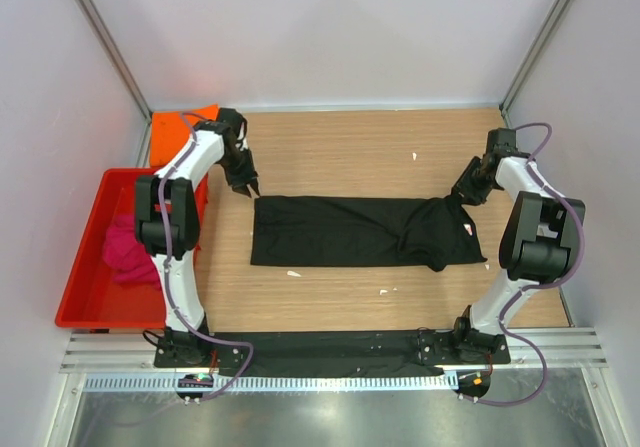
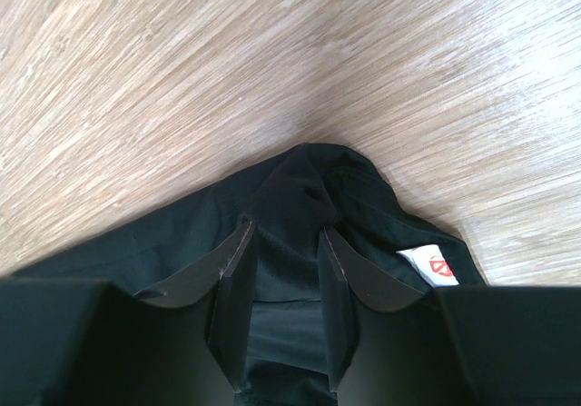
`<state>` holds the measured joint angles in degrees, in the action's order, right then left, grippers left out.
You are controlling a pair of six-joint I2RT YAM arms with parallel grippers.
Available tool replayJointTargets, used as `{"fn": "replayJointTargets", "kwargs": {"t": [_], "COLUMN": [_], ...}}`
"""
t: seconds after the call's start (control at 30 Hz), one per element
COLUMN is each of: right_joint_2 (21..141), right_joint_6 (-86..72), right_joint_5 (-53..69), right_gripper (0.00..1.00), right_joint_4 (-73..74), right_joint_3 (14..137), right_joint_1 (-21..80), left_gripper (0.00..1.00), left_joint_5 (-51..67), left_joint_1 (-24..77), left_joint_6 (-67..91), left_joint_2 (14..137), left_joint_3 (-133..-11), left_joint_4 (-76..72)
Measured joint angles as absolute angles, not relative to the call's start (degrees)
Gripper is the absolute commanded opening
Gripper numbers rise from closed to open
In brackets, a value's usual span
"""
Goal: Fold and stack the t-shirts
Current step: Fold the tshirt
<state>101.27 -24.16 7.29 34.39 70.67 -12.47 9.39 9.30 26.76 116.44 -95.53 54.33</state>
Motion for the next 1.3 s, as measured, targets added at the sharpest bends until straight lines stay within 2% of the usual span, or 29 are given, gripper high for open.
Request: {"fn": "replayJointTargets", "kwargs": {"t": [0.13, 0.37, 0.63, 0.93, 1.07, 1.1, 1.13, 1.17, 1.23, 1.3], "right_joint_2": [101.6, 102.19, 102.28, 102.74, 104.07, 104.44, 104.88, 105.38, 105.97, 106.37], "right_joint_6": [-24.14, -24.14, -24.18, -24.16, -24.23, -24.29, -24.38, -24.58, -24.93, -25.67], "right_joint_5": [7.68, 8.54, 10.24, 10.5, 10.7, 10.74, 10.79, 10.9, 10.98, 10.96], "right_gripper": [0.38, 0.38, 0.37, 0.35, 0.3, 0.27, 0.24, 0.2, 0.11, 0.05], "right_joint_4": [34.85, 35.46, 35.57, 35.55, 35.53, 35.55, 35.57, 35.53, 35.57, 35.57], "right_joint_3": [70.85, 71.85, 72.53, 72.53, 72.55, 72.62, 72.75, 72.95, 73.36, 73.97], "right_joint_1": [-12.49, -12.53, -12.62, -12.62, -12.78, -12.84, -12.88, -12.88, -12.88, -12.95], "left_gripper": [0.28, 0.41, 0.36, 0.35, 0.23, 0.19, 0.09, 0.06, 0.0, 0.0], "left_joint_5": [9.43, 11.44, 14.66, 16.25, 16.53, 16.58, 16.6, 16.67, 16.71, 16.71], "left_joint_1": [8.47, 8.6, 8.99, 9.8, 10.0, 10.02, 10.09, 10.13, 10.13, 10.13], "left_joint_6": [27.16, 29.08, 29.54, 29.56, 29.67, 29.61, 29.61, 29.71, 29.63, 29.61], "left_joint_2": [119.33, 119.04, 116.44, 116.31, 116.31, 116.31, 116.31, 116.31, 116.31, 116.22], "left_joint_3": [-96.29, -91.59, -86.83, -86.83, -86.83, -86.83, -86.83, -86.83, -86.83, -86.8], "left_joint_4": [54.13, 53.41, 52.53, 50.96, 50.94, 50.94, 50.94, 50.96, 50.98, 50.98]}}
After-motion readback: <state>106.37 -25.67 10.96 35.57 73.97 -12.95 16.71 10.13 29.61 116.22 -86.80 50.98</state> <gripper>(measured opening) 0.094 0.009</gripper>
